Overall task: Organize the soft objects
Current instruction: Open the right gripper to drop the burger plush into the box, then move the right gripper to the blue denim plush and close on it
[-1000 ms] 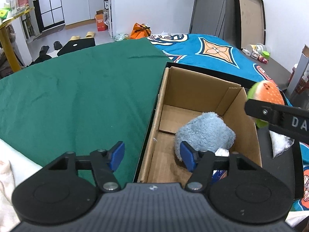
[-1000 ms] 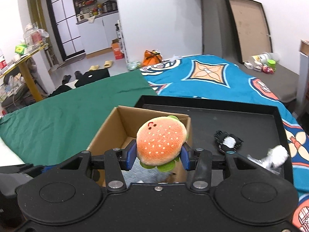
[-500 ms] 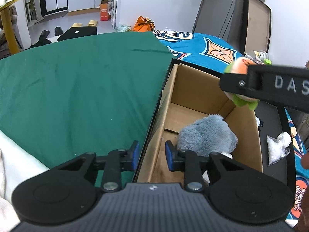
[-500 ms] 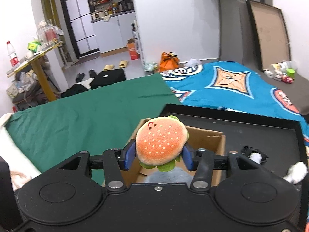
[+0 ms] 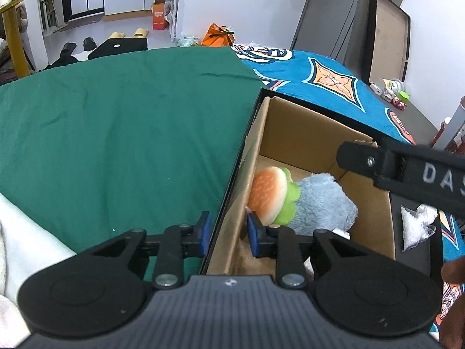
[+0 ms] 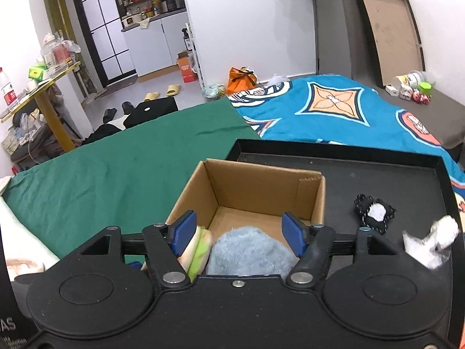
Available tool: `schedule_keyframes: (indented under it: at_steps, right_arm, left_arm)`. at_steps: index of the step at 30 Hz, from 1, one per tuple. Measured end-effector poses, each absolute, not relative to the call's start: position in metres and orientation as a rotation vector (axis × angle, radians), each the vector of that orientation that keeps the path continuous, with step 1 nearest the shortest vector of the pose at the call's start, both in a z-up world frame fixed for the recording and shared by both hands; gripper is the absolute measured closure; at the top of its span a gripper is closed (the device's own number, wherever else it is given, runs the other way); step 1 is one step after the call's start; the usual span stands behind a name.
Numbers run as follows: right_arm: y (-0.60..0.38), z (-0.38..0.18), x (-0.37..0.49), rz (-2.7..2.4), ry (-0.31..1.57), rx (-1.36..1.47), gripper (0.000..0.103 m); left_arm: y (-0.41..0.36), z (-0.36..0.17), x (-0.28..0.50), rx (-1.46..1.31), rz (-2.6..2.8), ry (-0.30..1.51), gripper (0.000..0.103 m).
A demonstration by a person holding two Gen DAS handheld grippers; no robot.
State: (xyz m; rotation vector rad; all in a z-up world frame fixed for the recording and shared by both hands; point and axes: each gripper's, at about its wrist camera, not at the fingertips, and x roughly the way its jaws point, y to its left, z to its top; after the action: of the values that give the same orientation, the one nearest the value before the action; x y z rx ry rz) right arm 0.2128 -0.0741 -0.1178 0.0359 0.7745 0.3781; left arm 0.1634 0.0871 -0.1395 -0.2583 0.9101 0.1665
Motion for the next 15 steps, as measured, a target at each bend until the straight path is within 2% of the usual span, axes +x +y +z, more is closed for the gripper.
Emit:
schedule_keyframes:
  at_steps: [15]
  right_arm:
    - [-0.115, -0.119, 0.206, 0.332, 0.781, 0.088, 0.029]
  left_arm:
    - [0.075, -0.135, 0.164, -0.181, 0.201, 0.911, 0.074]
